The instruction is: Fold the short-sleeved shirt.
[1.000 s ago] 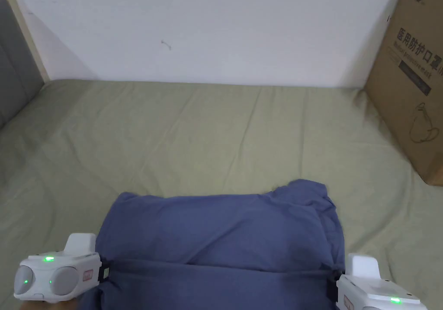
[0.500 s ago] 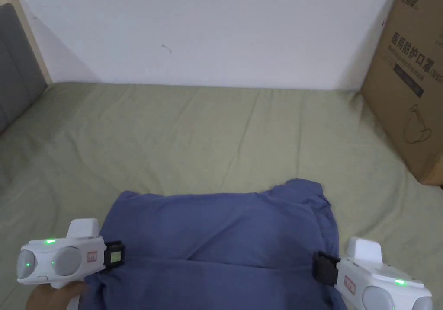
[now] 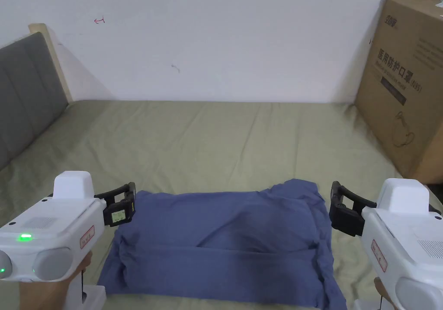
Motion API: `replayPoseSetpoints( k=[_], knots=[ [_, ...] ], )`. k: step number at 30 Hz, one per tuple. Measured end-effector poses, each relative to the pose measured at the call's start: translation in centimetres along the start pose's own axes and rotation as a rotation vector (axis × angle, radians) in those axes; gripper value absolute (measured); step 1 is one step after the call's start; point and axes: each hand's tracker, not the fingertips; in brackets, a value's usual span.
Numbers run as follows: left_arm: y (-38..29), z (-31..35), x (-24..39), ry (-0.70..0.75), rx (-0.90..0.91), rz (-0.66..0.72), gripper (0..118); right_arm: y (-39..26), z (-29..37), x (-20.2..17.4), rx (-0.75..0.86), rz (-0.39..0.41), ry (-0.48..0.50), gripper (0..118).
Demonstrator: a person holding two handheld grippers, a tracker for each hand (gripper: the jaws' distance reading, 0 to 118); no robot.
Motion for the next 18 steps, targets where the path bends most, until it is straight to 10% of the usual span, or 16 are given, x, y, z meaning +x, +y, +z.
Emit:
replayPoseSetpoints(
  k=[4, 5, 18],
  knots=[
    [-0.6, 1.5, 0.4, 0.023, 0.044, 0.031, 1, 0.0, 1.7, -0.6, 0.053, 0.048, -0.028, 17],
    [-0.6, 1.8, 0.4, 0.014, 0.050, 0.044, 0, -0.2, 1.8, -0.6, 0.058, 0.052, -0.025, 1],
    [-2.6, 0.7, -0.9, -0.039, -0.069, 0.083, 0, -1.0, 1.6, -0.1, 0.044, 0.035, -0.004, 0]
  ],
)
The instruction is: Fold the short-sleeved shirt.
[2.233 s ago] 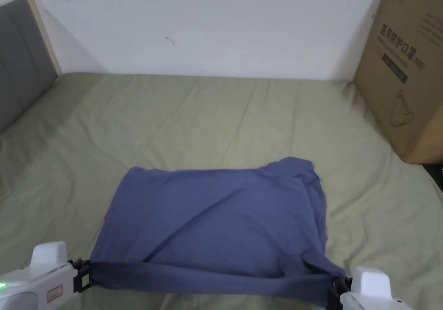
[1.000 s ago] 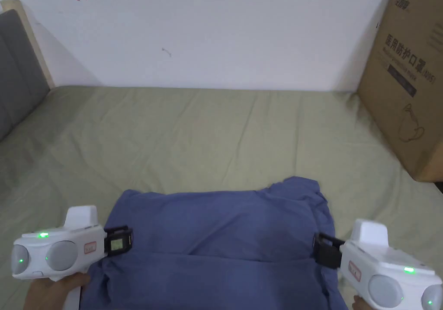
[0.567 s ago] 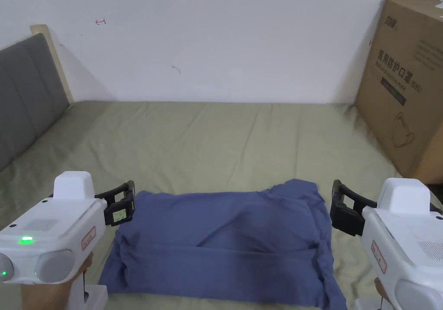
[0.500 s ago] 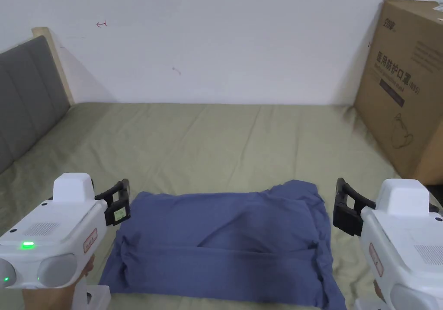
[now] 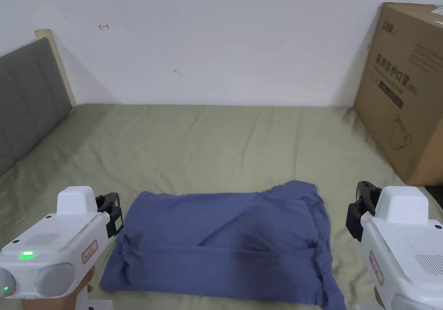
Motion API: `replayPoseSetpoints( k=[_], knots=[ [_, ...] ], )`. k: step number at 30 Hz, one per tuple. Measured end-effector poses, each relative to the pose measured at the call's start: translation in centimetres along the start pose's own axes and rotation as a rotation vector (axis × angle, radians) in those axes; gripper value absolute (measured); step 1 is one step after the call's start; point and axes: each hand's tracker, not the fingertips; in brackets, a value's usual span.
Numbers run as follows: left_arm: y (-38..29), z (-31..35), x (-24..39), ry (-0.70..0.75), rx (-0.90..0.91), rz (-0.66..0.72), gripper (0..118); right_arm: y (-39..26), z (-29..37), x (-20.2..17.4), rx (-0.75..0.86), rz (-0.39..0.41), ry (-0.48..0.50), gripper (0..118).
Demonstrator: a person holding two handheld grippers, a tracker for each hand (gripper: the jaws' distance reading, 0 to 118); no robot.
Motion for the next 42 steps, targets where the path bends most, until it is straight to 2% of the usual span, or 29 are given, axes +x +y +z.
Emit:
replayPoseSetpoints(
  k=[4, 6, 8, 9, 10, 12, 13, 14, 17, 21, 23, 25, 26, 27, 29, 31, 34, 35, 38, 40, 42],
  knots=[
    [-2.1, -3.9, -2.2, 0.003, -0.218, -0.001, 0, -0.5, -0.8, 0.1, -0.020, -0.002, -0.002, 0],
    [-3.6, -6.3, -3.7, -0.036, -0.329, 0.074, 0, -0.8, -1.4, 0.2, -0.034, -0.009, -0.002, 0],
    [-5.3, -8.2, -5.2, -0.007, -0.372, 0.121, 0, -1.2, -2.0, 0.2, -0.053, -0.007, -0.006, 0],
    [-6.1, -9.4, -5.6, 0.008, -0.436, 0.131, 8, -1.4, -2.2, 0.3, -0.063, -0.006, -0.007, 0],
    [-6.9, -10.3, -6.1, 0.020, -0.479, 0.136, 19, -1.7, -2.5, 0.3, -0.072, -0.005, -0.008, 0],
    [-8.3, -11.7, -6.8, 0.061, -0.545, 0.127, 78, -2.2, -3.0, 0.4, -0.094, -0.004, -0.012, 0],
    [-9.0, -12.5, -6.7, 0.088, -0.589, 0.120, 98, -2.6, -3.3, 0.5, -0.106, -0.003, -0.016, 0],
    [-9.6, -13.0, -6.8, 0.105, -0.614, 0.120, 107, -2.9, -3.7, 0.6, -0.117, -0.002, -0.018, 0],
    [-11.3, -13.9, -6.6, 0.114, -0.609, 0.093, 104, -3.7, -4.6, 0.8, -0.159, -0.011, -0.024, 0],
    [-13.3, -15.8, -6.1, 0.156, -0.698, 0.026, 81, -4.9, -5.5, 1.0, -0.200, -0.020, -0.040, 0],
    [-14.3, -16.4, -6.5, 0.126, -0.723, 0.064, 42, -5.5, -5.7, 1.2, -0.221, -0.028, -0.044, 0],
    [-14.1, -15.9, -6.4, 0.133, -0.686, 0.097, 29, -6.1, -5.9, 1.4, -0.246, -0.031, -0.045, 0],
    [-13.9, -15.8, -6.4, 0.111, -0.675, 0.105, 6, -6.4, -6.0, 1.5, -0.260, -0.035, -0.047, 0],
    [-13.7, -15.7, -6.6, 0.063, -0.675, 0.137, 4, -6.9, -6.2, 1.7, -0.283, -0.047, -0.047, 0],
    [-13.4, -15.3, -6.2, 0.082, -0.668, 0.120, 3, -8.3, -7.1, 2.2, -0.366, -0.077, -0.041, 0],
    [-12.7, -14.6, -6.4, 0.081, -0.637, 0.120, 3, -10.2, -8.3, 2.4, -0.479, -0.100, -0.026, 8],
    [-11.3, -13.4, -6.4, 0.061, -0.583, 0.139, 3, -13.9, -10.4, 2.0, -0.642, -0.118, -0.009, 78],
    [-10.9, -13.1, -6.4, 0.056, -0.573, 0.139, 3, -15.3, -11.1, 1.7, -0.687, -0.137, -0.002, 93],
    [-10.3, -12.7, -6.4, 0.045, -0.557, 0.132, 3, -18.5, -12.2, 0.9, -0.774, -0.150, 0.000, 92],
    [-10.2, -12.7, -6.4, 0.042, -0.556, 0.123, 3, -20.3, -12.7, 0.6, -0.822, -0.172, 0.020, 85],
    [-10.3, -12.8, -6.5, 0.040, -0.561, 0.115, 3, -21.1, -12.9, 0.4, -0.832, -0.167, 0.018, 56]
  ],
)
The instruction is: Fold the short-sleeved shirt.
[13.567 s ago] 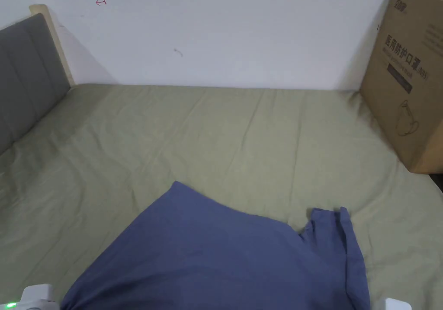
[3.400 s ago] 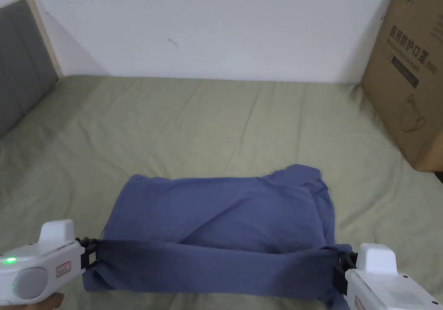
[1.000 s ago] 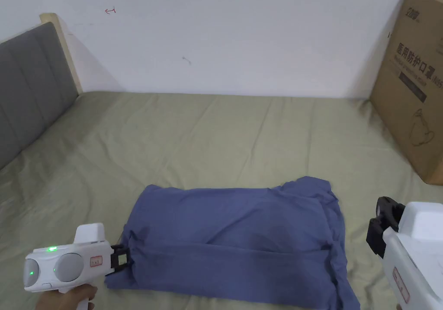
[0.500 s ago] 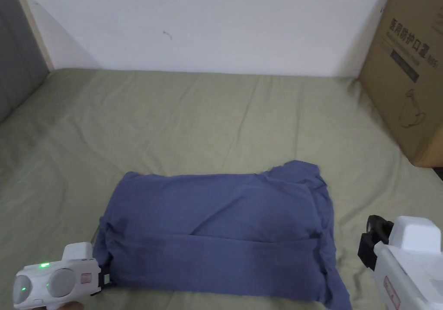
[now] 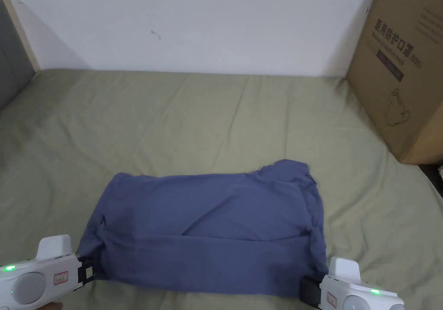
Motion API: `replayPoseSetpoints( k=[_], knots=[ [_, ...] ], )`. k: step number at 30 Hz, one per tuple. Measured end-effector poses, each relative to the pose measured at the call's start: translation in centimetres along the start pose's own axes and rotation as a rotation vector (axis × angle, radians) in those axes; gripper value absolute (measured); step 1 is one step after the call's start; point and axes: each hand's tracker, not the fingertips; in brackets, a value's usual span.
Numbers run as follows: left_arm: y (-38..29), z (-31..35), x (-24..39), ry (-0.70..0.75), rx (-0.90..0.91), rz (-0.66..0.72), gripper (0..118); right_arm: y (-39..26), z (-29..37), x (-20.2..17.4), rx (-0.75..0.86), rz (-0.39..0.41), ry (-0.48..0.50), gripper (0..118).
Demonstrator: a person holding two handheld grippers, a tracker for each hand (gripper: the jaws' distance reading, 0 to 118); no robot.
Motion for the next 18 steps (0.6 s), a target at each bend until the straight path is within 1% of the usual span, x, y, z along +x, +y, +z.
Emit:
replayPoseSetpoints(
  k=[1, 2, 3, 4, 5, 6, 7, 10, 12, 13, 18],
  knots=[
    [-0.1, -0.1, -0.1, 0.003, -0.003, -0.002, 3, -0.2, -0.5, 0.1, 0.002, 0.003, 0.000, 36],
    [-0.2, -0.1, -0.2, 0.005, -0.006, -0.001, 3, -0.3, -0.6, 0.1, -0.005, 0.011, -0.007, 12],
    [-0.4, -0.4, -0.4, 0.004, -0.011, 0.004, 3, -0.5, -0.5, 0.4, -0.005, 0.010, 0.001, 11],
    [-0.6, -0.4, -0.5, -0.001, -0.013, 0.014, 3, -0.6, -0.1, 0.7, 0.018, -0.024, 0.087, 10],
    [-0.7, -0.3, -0.6, -0.002, -0.014, 0.018, 3, -0.7, -0.4, 1.3, 0.011, -0.033, 0.065, 10],
    [-0.9, -0.2, -0.7, -0.003, -0.016, 0.024, 3, -0.7, 0.0, 1.6, 0.014, -0.020, 0.053, 10],
    [-1.0, 0.0, -0.7, -0.004, -0.017, 0.029, 3, -0.7, 0.7, 1.8, 0.046, -0.007, 0.070, 10],
    [-1.6, 0.8, -1.2, -0.015, -0.022, 0.047, 3, -0.8, 2.6, 2.5, 0.081, -0.003, 0.094, 10],
    [-2.2, 1.5, -1.5, -0.017, -0.022, 0.057, 3, -1.0, 3.8, 3.0, 0.105, -0.004, 0.094, 10],
    [-2.6, 1.9, -1.7, -0.020, -0.024, 0.060, 3, -1.1, 5.1, 2.9, 0.111, -0.005, 0.098, 10],
    [-5.5, 4.3, -2.5, -0.025, -0.039, 0.062, 3, -3.5, 7.4, 4.1, 0.103, -0.004, 0.110, 10]
  ],
)
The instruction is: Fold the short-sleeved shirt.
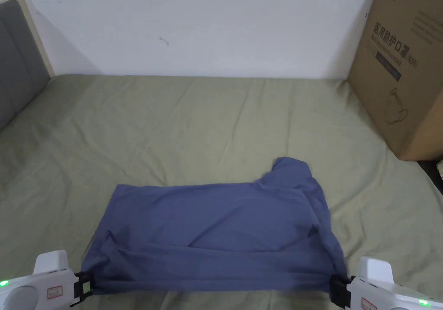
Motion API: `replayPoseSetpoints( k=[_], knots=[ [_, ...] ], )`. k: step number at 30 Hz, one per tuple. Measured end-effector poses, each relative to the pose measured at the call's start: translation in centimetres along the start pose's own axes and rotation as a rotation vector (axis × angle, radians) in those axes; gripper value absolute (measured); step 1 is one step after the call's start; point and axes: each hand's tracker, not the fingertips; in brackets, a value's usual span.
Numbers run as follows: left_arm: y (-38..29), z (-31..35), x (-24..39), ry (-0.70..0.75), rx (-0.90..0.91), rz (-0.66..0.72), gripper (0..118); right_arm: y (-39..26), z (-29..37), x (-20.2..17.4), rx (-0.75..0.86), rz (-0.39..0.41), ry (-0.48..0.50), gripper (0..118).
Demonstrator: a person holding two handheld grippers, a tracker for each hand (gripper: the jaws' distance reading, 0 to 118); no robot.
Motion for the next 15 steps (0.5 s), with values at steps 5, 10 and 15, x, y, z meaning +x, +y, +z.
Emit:
replayPoseSetpoints(
  k=[5, 10, 15],
  knots=[
    [-3.4, 0.3, -0.7, 0.013, -0.046, -0.012, 3, -3.4, -0.2, 0.5, -0.101, -0.033, -0.022, 10],
    [-5.0, -1.3, -0.8, 0.040, -0.090, 0.001, 3, -5.5, -2.3, 0.6, -0.161, -0.049, -0.047, 10],
    [-5.1, -1.6, 0.2, 0.078, -0.101, -0.021, 12, -5.0, -2.0, 0.1, -0.163, -0.029, -0.071, 12]
  ],
)
